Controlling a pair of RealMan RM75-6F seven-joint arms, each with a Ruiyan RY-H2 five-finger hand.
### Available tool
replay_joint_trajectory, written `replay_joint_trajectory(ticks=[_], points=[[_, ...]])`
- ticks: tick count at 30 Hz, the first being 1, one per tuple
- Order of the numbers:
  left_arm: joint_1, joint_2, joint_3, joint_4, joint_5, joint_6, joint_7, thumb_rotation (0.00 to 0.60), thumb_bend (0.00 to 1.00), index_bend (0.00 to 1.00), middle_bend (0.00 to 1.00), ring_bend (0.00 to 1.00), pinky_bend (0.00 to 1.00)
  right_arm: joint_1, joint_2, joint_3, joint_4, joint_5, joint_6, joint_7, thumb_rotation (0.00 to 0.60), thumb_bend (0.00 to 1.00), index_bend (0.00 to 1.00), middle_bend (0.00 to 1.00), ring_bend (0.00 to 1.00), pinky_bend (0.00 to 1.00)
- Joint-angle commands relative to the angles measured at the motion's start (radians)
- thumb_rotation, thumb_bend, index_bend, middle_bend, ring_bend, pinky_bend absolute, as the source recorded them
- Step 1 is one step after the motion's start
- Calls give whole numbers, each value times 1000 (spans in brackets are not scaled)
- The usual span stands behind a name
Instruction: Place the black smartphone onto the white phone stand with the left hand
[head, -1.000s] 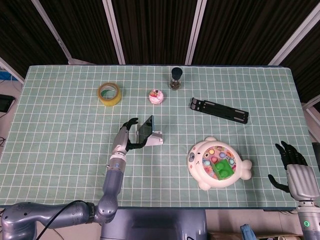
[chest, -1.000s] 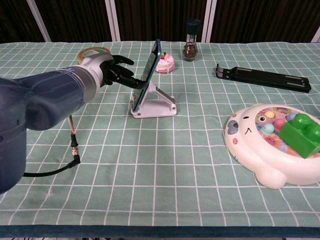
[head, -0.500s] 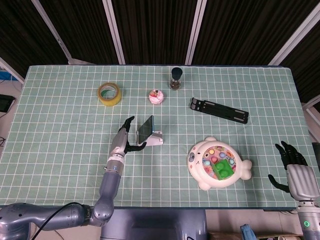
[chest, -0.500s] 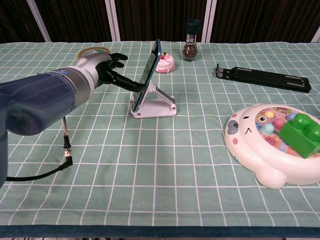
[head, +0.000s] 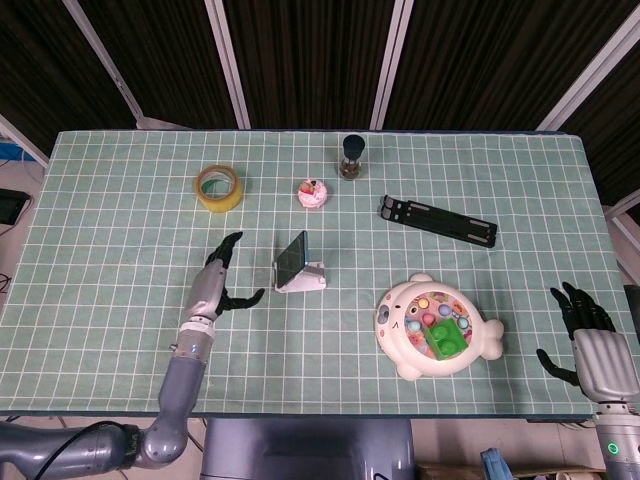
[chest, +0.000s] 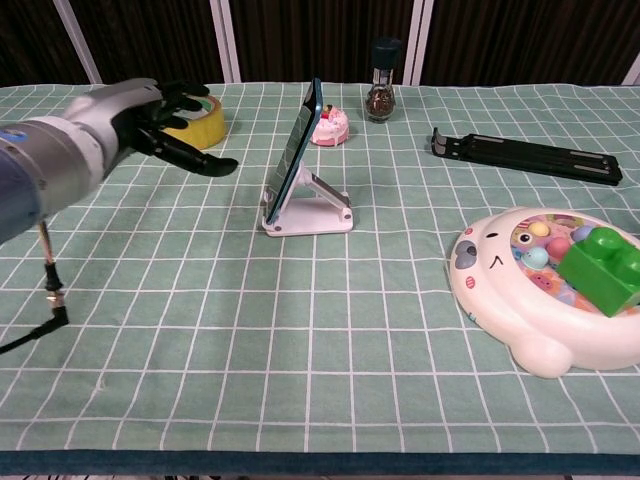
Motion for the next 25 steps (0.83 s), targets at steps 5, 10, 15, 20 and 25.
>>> replay_joint_trajectory(ticks=[5,10,15,20,25], points=[[160,255,172,-120,275,66,-63,600,218,0,0,0,0,-2,-2,0,0,-1,4,-6,600,362,87,0,0,152],[256,398,278,-104,471,116,-148,600,218,0,0,0,0,-3,-1,-1,-1,-3,6,-10,600,361,87,0,0,152],[349,478,371,9,632,204,-212,600,200,0,0,0,0,-4,-3,-2,0,-4,9,-15,600,362,87,0,0,152],[428,484,418,147,727,302,-242,600,165,0,0,0,0,-4,-3,-1,-3,-3,9,-19,600,362,87,0,0,152],[469,479,429,237,760,350,-214,600,163,0,0,0,0,-5,-5,-1,-3,-6,13,-22,600,362,87,0,0,152]])
